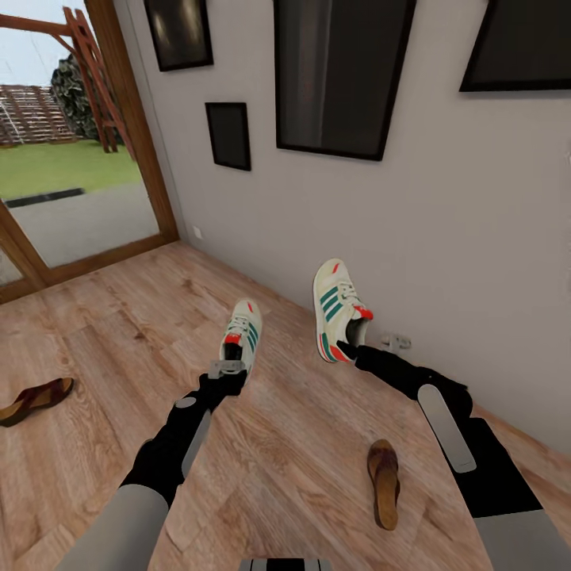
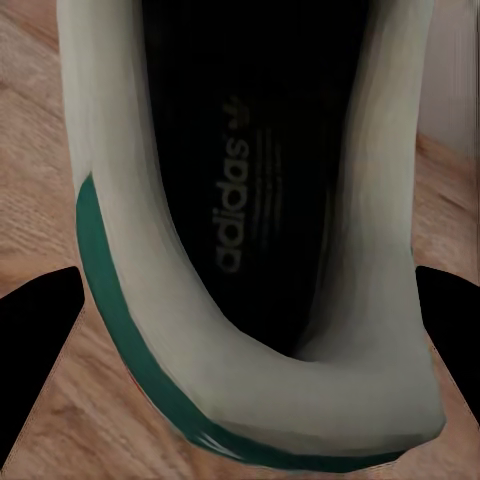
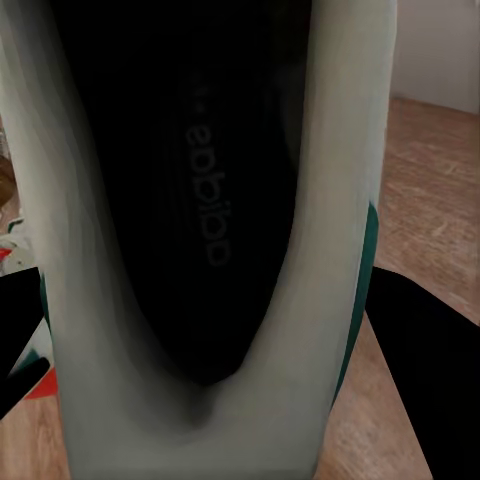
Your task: Pick up the two gym shoes and the two sandals from the corridor floor and place them onto the hallstand (shoe rack) in the corridor, making sure they are on the rack and not on the floor. Arrange them so the two gym shoes are next to each other and the two sandals are next to each other.
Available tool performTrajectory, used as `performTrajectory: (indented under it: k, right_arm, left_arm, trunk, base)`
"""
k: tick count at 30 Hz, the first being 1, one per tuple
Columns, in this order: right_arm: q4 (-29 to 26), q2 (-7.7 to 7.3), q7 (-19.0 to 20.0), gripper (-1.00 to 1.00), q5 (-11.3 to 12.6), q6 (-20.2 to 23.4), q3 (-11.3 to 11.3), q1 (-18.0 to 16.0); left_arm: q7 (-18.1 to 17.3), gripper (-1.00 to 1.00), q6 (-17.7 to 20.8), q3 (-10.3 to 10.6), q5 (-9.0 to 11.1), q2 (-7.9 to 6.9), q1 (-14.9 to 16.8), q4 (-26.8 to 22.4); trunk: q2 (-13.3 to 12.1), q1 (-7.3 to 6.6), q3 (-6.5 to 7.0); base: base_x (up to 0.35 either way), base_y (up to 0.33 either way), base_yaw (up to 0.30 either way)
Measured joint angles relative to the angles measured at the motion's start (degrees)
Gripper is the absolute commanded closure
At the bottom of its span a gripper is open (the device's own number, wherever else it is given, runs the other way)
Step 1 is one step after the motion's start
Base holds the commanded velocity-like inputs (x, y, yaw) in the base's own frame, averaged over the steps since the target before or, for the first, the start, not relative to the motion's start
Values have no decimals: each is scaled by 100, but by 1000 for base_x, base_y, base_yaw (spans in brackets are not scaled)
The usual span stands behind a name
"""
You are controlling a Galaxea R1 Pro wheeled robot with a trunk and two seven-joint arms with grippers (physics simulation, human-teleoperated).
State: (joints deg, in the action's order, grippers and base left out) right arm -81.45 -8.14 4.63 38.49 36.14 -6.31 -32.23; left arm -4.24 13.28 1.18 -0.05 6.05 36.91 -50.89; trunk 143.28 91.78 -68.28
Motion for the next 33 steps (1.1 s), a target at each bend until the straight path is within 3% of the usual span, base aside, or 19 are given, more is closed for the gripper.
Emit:
performTrajectory:
  k: [4, 17, 25, 28, 30, 33]
  right_arm:
    - [0, 0, 1, 100, 0, -10, 0, 0]
    - [0, 0, -4, 100, -4, -12, 0, 0]
    - [-2, -14, 0, 100, -11, -13, 0, 1]
    - [0, -17, -4, 100, -13, -14, 0, 1]
    - [1, -18, -6, 100, -13, -14, 3, 1]
    - [0, -19, -14, 100, -12, -14, 8, 2]
  left_arm:
    - [0, 100, 31, -2, 0, 0, 0, 0]
    - [0, 100, 32, -2, 0, 0, 0, 8]
    - [0, 100, 27, -7, 2, 0, -1, 10]
    - [-3, 100, 27, -8, 138, 0, -1, 9]
    - [-8, 100, 25, -10, 385, -11, 0, 9]
    - [-11, 100, 23, -11, 506, -21, 0, 10]
  trunk:
    - [-5, -10, 127]
    - [-526, -295, 481]
    - [-528, -294, 494]
    - [-528, -292, 494]
    - [-528, -292, 494]
    - [-528, -292, 500]
  base:
    - [0, 0, 0]
    - [0, 0, 0]
    - [-25, 5, 0]
    - [-252, 73, -2]
    - [-309, 94, -80]
    - [-320, 98, -199]
